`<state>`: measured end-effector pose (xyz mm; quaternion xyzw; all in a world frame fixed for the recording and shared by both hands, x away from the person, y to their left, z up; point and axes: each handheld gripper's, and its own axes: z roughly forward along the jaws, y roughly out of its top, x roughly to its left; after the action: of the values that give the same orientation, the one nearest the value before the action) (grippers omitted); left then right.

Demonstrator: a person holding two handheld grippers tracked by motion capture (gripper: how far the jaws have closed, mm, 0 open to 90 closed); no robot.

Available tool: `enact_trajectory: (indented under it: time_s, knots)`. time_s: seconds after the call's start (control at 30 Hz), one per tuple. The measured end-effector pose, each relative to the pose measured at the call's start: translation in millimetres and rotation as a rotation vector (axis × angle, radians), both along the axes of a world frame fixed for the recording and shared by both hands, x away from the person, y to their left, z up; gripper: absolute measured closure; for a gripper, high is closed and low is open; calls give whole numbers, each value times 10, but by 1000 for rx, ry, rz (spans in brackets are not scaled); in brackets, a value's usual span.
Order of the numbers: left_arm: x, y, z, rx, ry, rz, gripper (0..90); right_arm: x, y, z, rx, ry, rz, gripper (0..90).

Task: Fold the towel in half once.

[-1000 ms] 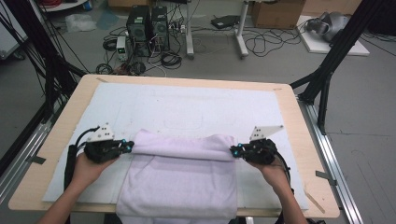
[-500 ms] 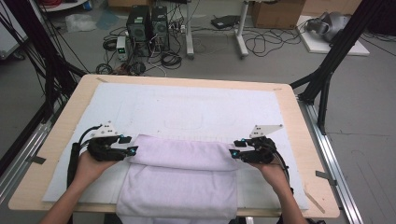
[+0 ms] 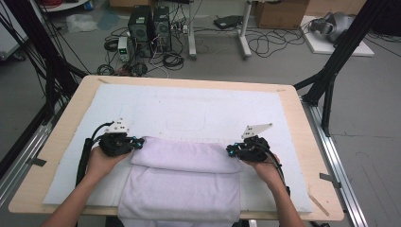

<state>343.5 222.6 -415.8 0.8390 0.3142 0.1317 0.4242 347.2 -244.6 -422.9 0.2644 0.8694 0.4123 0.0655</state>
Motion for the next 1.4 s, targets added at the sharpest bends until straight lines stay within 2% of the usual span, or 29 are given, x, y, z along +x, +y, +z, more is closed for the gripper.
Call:
enact_trajectory:
  time_s: [0.2,0.27,0.37,0.47,0.57,0.6,0.67,0.73,0.83,0.93,1.07,1.13,1.2,1.3,1.4]
  knots:
    - [-160,104,206,-49,-61,-1,867,-152,-48,239,35,-70,6,827]
    - [-260,121,256,-69,-83,-6,866,-236,-51,313,53,-91,15,826]
    - [-470,158,278,-69,-110,-37,864,-417,-44,388,75,-123,42,824]
    - [-724,209,222,-57,-113,-55,861,-658,-37,388,79,-137,74,821]
    - [-975,251,112,-42,-92,-80,846,-910,-43,325,69,-125,108,817]
    - [-1042,263,79,-20,-83,-92,817,-991,-50,300,70,-112,116,812]
    - [-1133,281,24,-18,-58,-113,751,-1118,-71,250,78,-96,142,787]
    - [-1167,286,-3,3,-51,-113,673,-1190,-93,227,83,-78,157,750]
    - [-1114,282,19,-1,-53,-107,621,-1177,-129,251,94,-86,141,716]
    - [-1021,254,89,-37,-66,-105,598,-1060,-135,291,115,-94,114,689]
    - [-852,199,152,-43,-79,-93,593,-824,-109,272,79,-96,87,643]
    - [-730,178,138,-38,-70,-73,593,-677,-109,233,65,-82,60,626]
    - [-600,157,107,-30,-56,-54,585,-539,-113,182,72,-68,35,602]
    - [-391,116,25,10,-40,-16,527,-352,-119,98,55,-42,-9,529]
    - [-190,92,-79,18,-6,31,470,-231,-122,18,23,-29,-34,474]
